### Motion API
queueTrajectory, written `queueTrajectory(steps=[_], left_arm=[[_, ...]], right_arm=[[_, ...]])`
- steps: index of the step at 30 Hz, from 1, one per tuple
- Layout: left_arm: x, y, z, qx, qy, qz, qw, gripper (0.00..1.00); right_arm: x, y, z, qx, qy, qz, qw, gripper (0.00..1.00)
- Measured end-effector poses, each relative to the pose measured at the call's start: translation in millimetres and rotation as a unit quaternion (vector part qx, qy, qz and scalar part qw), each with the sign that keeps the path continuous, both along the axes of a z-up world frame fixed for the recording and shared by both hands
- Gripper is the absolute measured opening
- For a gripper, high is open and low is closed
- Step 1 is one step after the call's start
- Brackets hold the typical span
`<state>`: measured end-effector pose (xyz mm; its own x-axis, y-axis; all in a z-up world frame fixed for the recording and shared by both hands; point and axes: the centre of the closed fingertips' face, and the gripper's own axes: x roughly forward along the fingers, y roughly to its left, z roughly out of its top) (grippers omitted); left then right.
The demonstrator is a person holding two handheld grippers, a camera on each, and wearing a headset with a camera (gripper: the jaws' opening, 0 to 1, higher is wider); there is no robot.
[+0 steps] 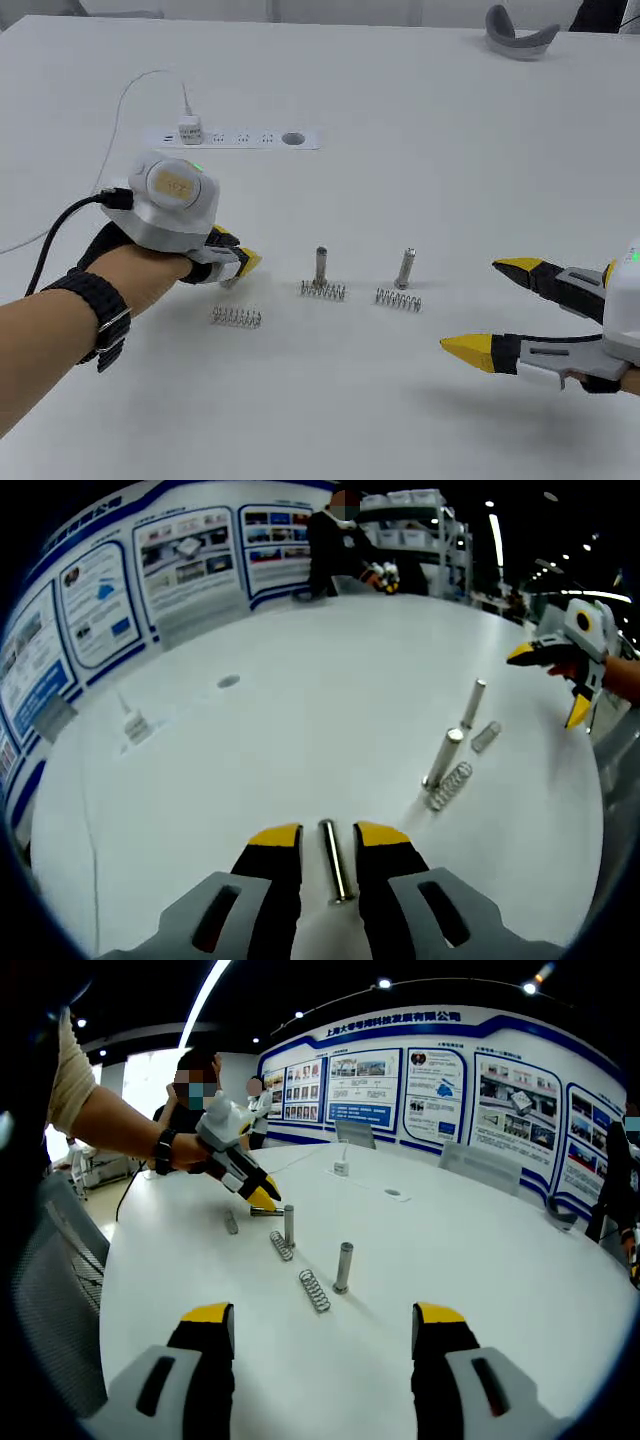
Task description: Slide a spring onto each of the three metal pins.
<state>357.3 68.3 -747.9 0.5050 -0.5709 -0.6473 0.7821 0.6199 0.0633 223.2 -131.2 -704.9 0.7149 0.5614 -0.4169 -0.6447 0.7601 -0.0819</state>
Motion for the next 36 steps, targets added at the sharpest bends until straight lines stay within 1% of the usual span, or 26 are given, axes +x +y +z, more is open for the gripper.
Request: queueTrajectory(steps=[1, 3, 6, 9, 10, 14, 24, 25, 29, 36], left_arm=[[-0.4, -1.4, -0.4, -0.003, 0.003, -0.001, 1.0000, 0.21], [-0.5, -2.2, -2.1, -0.001, 0.007, 0.002, 1.0000, 0.19], [1.3, -0.7, -6.7, 0.014, 0.006, 0.005, 0.9999, 0.17], [2.0, -0.9, -7.9, 0.014, 0.012, 0.006, 0.9998, 0.15], [2.7, -0.7, -8.7, 0.017, 0.013, 0.008, 0.9997, 0.15], [4.0, -1.7, -10.0, 0.018, 0.019, 0.012, 0.9996, 0.12], [2.5, 0.0, -16.4, 0.028, 0.041, 0.021, 0.9985, 0.10], [3.1, -0.3, -16.2, 0.030, 0.040, 0.020, 0.9986, 0.10], [3.7, -0.4, -16.0, 0.033, 0.043, 0.024, 0.9982, 0.10], [4.4, -1.1, -16.0, 0.039, 0.039, 0.025, 0.9982, 0.09]], right_arm=[[0.3, -0.6, -0.6, -0.001, 0.001, 0.000, 1.0000, 0.74], [0.4, -0.9, -1.3, 0.000, 0.002, -0.001, 1.0000, 0.74], [-0.1, -0.5, -2.5, -0.001, 0.004, -0.001, 1.0000, 0.73], [-0.2, -0.1, -2.4, 0.000, 0.004, -0.002, 1.0000, 0.73], [-0.3, -0.1, -2.7, -0.001, 0.005, -0.002, 1.0000, 0.73], [-1.2, -0.3, -5.1, -0.003, 0.009, -0.003, 1.0000, 0.73], [-2.1, -1.6, -6.8, -0.004, 0.011, -0.004, 0.9999, 0.73], [-2.2, -1.4, -6.6, -0.004, 0.010, -0.004, 0.9999, 0.73], [-2.2, -1.4, -6.6, -0.004, 0.010, -0.004, 0.9999, 0.73], [-2.8, -0.9, -6.9, -0.004, 0.011, -0.003, 0.9999, 0.73]])
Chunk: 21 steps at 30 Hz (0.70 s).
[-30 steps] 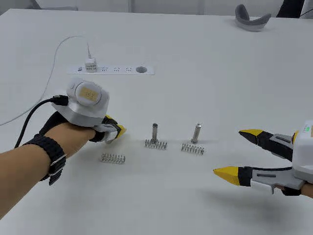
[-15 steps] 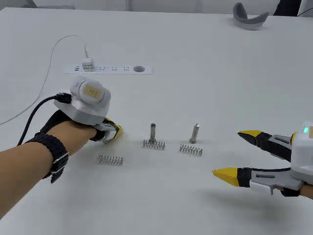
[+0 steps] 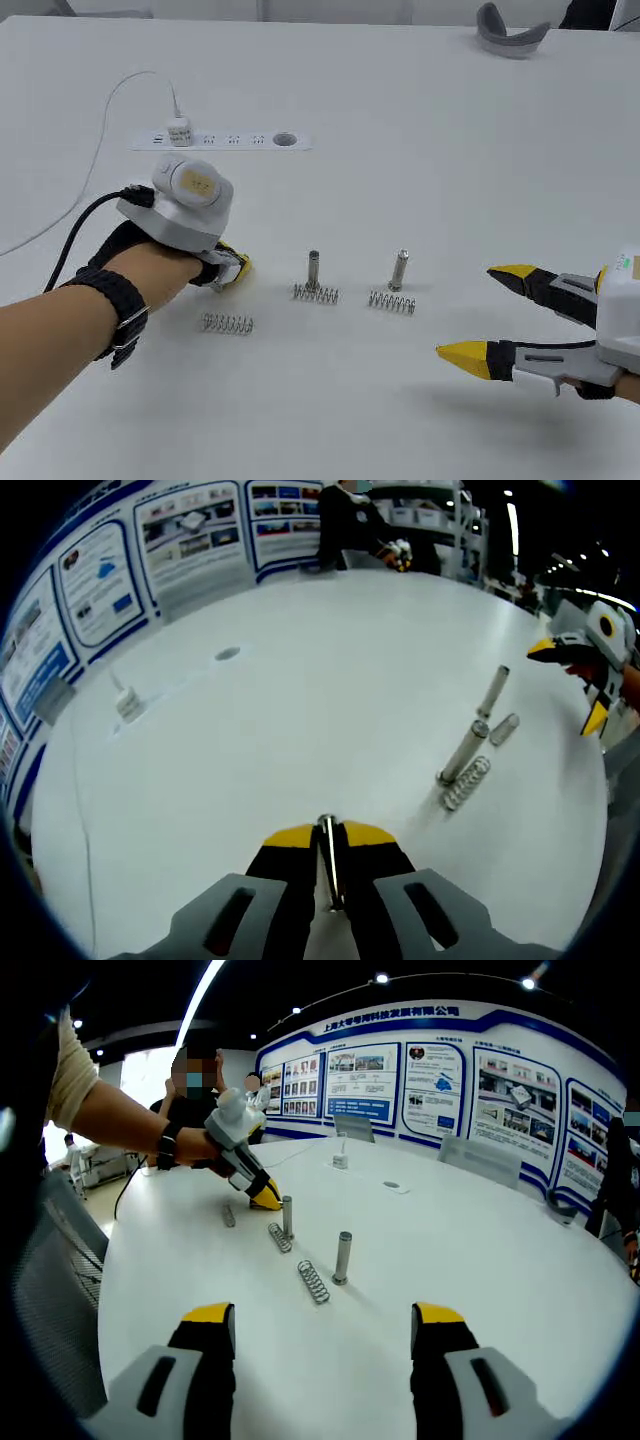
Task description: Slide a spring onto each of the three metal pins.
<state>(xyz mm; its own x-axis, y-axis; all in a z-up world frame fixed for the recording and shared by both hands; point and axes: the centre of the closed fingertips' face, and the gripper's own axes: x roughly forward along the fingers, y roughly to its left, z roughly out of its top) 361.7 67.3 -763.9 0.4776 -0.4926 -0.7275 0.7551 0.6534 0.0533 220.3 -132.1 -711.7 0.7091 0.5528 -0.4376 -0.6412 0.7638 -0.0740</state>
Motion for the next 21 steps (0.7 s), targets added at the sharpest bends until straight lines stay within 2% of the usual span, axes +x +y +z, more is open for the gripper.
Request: queueTrajectory(steps=[9, 21], left_arm=[[0.8, -0.4, -0.3, 0.000, -0.001, 0.006, 1.0000, 0.08], [0.8, 3.1, 1.7, -0.018, 0.014, 0.026, 0.9994, 0.08]], right_arm=[[0.4, -0.6, -0.2, -0.001, 0.000, 0.000, 1.0000, 0.73], [1.3, -3.5, -0.3, 0.000, -0.001, -0.003, 1.0000, 0.73]])
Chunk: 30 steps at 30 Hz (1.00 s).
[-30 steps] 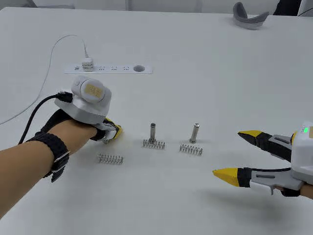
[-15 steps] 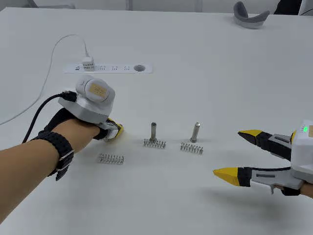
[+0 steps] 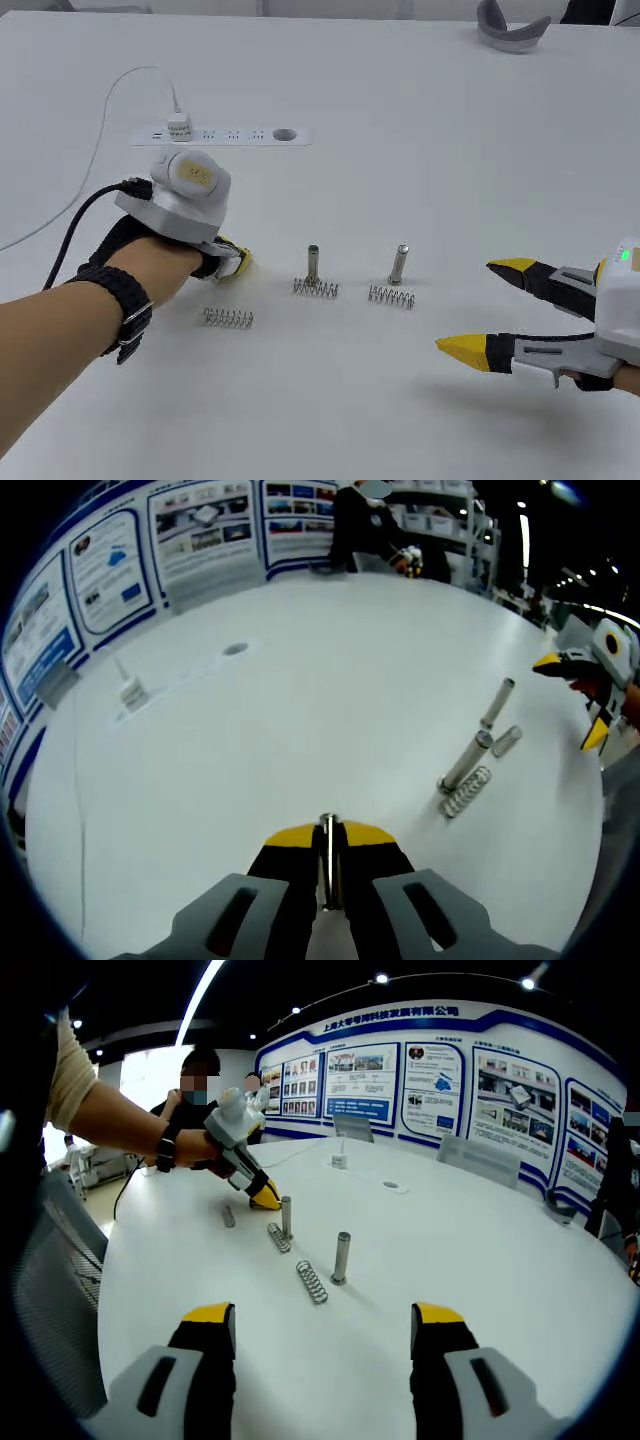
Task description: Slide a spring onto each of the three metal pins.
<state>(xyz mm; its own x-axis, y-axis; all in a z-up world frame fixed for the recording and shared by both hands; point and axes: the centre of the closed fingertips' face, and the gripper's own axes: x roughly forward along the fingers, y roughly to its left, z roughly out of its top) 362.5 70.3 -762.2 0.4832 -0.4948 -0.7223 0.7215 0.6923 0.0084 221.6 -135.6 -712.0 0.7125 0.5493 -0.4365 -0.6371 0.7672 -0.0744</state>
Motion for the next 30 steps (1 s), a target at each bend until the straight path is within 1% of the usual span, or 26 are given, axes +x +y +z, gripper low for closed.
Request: queueTrajectory(steps=[3, 9, 13, 15, 17, 21, 23, 24, 26, 30], left_arm=[[-0.3, 1.4, 4.9, -0.008, 0.000, 0.004, 1.0000, 0.08], [-1.1, 5.4, 16.7, -0.021, -0.006, 0.009, 0.9997, 0.08], [-3.5, 8.0, 23.6, -0.030, -0.007, 0.013, 0.9994, 0.08], [-5.1, 9.1, 28.3, -0.038, -0.009, 0.015, 0.9991, 0.08], [-8.0, 10.4, 32.3, -0.044, -0.009, 0.017, 0.9988, 0.08], [-13.6, 13.9, 36.8, -0.048, -0.012, 0.018, 0.9986, 0.08], [-16.8, 15.9, 38.5, -0.053, -0.011, 0.021, 0.9983, 0.08], [-19.0, 16.7, 39.7, -0.060, -0.009, 0.024, 0.9979, 0.08], [-21.4, 17.6, 42.4, -0.067, -0.011, 0.026, 0.9974, 0.08], [-26.0, 21.1, 43.5, -0.073, -0.014, 0.032, 0.9967, 0.08]], right_arm=[[0.4, -1.2, -0.3, 0.000, 0.000, 0.000, 1.0000, 0.73], [0.5, -0.6, -1.2, -0.001, 0.001, 0.002, 1.0000, 0.72], [0.8, -0.2, 0.3, -0.001, -0.001, 0.002, 1.0000, 0.72], [0.7, 0.3, 0.8, 0.000, -0.002, 0.003, 1.0000, 0.72], [0.4, 1.0, 1.6, -0.001, -0.003, 0.004, 1.0000, 0.72], [0.5, 2.2, 3.5, 0.000, -0.005, 0.004, 1.0000, 0.72], [0.5, 2.3, 3.4, -0.001, -0.005, 0.005, 1.0000, 0.72], [0.4, 2.5, 3.2, -0.001, -0.005, 0.005, 1.0000, 0.72], [0.2, 3.1, 3.1, -0.001, -0.005, 0.006, 1.0000, 0.72], [0.0, 4.7, 3.4, -0.002, -0.004, 0.007, 1.0000, 0.72]])
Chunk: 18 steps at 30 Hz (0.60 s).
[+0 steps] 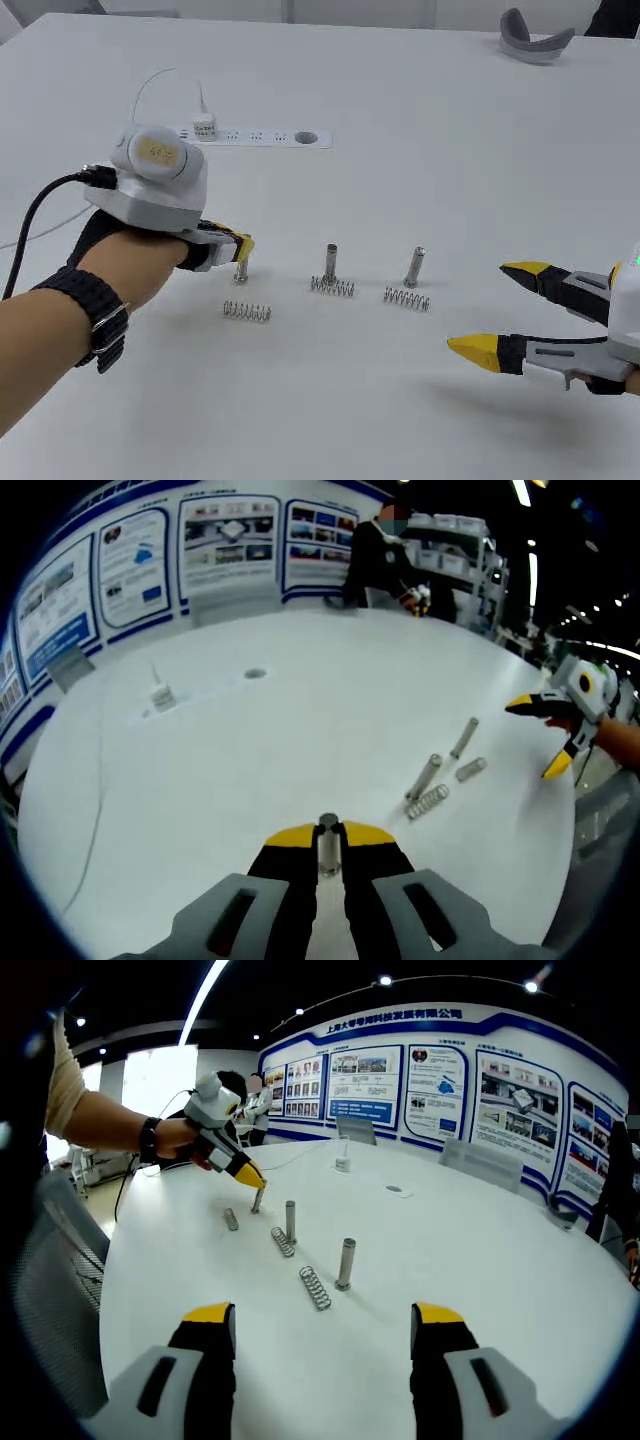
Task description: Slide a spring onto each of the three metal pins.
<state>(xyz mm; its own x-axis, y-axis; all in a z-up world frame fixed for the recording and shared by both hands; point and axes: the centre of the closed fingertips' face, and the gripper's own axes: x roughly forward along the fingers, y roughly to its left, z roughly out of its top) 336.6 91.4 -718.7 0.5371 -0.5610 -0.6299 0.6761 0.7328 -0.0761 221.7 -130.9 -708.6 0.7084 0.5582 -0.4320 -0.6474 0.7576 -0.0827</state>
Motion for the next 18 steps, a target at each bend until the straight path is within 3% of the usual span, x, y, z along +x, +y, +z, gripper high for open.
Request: queueTrajectory(steps=[14, 18], left_arm=[[-13.8, 5.8, 0.5, -0.011, -0.013, 0.003, 0.9999, 0.08], [-13.1, 4.8, -0.5, -0.013, -0.018, 0.001, 0.9998, 0.08]], right_arm=[[-0.2, 5.6, -0.6, -0.002, 0.002, 0.009, 1.0000, 0.72], [-0.1, 5.8, -1.0, -0.002, 0.002, 0.010, 0.9999, 0.72]])
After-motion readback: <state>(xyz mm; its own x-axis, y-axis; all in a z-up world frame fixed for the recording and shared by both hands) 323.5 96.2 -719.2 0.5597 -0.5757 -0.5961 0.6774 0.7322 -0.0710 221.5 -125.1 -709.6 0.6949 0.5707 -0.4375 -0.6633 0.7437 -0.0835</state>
